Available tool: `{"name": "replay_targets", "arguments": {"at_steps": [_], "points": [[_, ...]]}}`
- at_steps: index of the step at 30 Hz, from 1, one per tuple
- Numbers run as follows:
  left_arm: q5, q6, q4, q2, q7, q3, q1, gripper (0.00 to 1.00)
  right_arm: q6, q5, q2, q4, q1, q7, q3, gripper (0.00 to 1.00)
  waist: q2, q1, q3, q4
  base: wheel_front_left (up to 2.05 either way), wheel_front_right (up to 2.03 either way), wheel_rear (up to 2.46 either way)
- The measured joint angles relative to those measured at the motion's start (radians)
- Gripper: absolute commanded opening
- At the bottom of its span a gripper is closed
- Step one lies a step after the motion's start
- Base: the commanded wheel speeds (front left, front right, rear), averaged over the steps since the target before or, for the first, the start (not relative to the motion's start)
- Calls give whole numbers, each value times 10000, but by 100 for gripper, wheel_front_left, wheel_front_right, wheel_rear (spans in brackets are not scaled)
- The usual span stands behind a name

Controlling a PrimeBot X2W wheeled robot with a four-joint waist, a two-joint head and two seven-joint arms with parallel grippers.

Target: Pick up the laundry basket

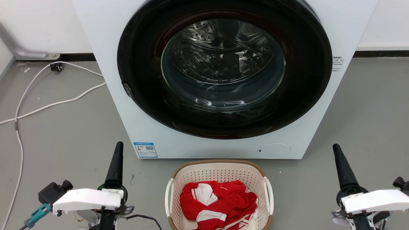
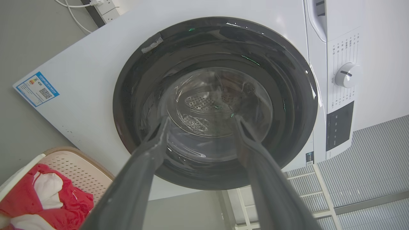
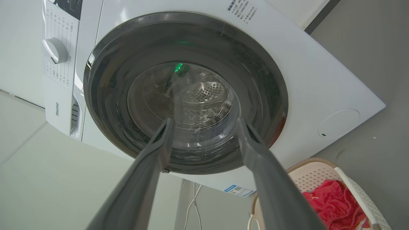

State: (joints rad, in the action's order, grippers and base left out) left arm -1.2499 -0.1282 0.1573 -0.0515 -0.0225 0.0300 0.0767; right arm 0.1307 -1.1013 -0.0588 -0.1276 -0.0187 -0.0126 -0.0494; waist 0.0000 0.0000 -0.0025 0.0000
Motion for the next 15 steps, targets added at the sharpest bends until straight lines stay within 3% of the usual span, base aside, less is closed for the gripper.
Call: {"name": "replay_targets", "arguments": {"at_steps": [15], "points": [[3243,267,-221,2,-522,-422,-74,100,0,3043,12,594,228,-48,209,100,0,0,-38,1,0,0,0]]}}
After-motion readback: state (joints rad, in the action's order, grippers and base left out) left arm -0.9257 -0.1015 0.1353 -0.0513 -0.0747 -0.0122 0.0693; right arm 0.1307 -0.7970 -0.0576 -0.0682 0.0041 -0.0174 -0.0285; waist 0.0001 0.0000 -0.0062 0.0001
